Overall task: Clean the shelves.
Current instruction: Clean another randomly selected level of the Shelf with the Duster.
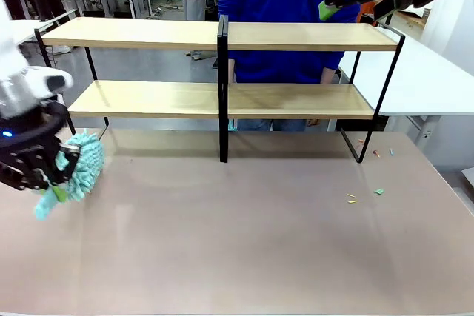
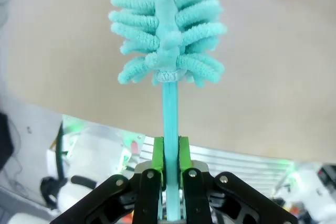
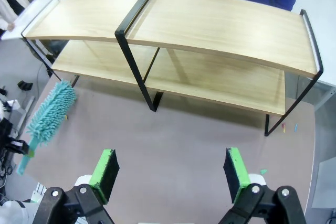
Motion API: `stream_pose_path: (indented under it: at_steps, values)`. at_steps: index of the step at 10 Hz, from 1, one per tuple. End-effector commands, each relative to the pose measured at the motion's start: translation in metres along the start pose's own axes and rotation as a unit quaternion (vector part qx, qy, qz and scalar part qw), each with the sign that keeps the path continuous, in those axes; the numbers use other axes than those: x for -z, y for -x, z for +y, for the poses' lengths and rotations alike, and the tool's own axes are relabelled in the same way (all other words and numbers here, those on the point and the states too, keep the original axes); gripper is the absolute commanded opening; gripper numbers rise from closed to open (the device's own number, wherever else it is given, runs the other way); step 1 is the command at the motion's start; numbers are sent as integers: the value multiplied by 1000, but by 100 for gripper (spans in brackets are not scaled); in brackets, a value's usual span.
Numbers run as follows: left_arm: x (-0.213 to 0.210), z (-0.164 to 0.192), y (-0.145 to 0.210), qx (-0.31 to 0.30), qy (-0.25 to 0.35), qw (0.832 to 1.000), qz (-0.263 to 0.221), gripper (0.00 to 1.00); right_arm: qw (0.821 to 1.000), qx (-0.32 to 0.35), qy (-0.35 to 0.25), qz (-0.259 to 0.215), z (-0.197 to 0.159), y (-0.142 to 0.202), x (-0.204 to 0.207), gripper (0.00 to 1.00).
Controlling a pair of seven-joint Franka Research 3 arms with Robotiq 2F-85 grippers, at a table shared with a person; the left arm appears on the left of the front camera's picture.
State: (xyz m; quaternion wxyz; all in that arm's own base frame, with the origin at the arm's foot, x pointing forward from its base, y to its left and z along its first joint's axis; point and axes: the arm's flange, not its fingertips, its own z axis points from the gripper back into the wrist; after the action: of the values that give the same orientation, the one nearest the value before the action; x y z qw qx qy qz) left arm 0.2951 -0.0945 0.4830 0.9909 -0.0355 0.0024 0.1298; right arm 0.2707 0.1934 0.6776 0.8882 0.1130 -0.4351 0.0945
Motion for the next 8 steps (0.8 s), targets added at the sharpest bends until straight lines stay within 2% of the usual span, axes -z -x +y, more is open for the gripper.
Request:
stream_pose_path:
  at_steps: [1,2,4,5,6,7,8]
  values:
    - [39,65,69,86,72,994,5,13,1000,2,-2,-1,-1,-2,0,100]
    - [33,72,73,125,104,987,3,13,1000,2,-2,-1,-1,-2,0,100]
    - [27,86,82,249,138,957,54,13,1000,2,-2,-1,-1,-2,0,100]
    - [26,98,85,366,157,913,86,13,1000,2,-2,-1,-1,-2,0,100]
    - [25,107,85,459,166,870,64,13,1000,2,-2,-1,-1,-2,0,100]
    - [23,113,74,478,187,858,16,13,1000,2,-2,-1,-1,-2,0,100]
    - [25,124,64,598,197,776,-32,13,1000,2,-2,-1,-1,-2,0,100]
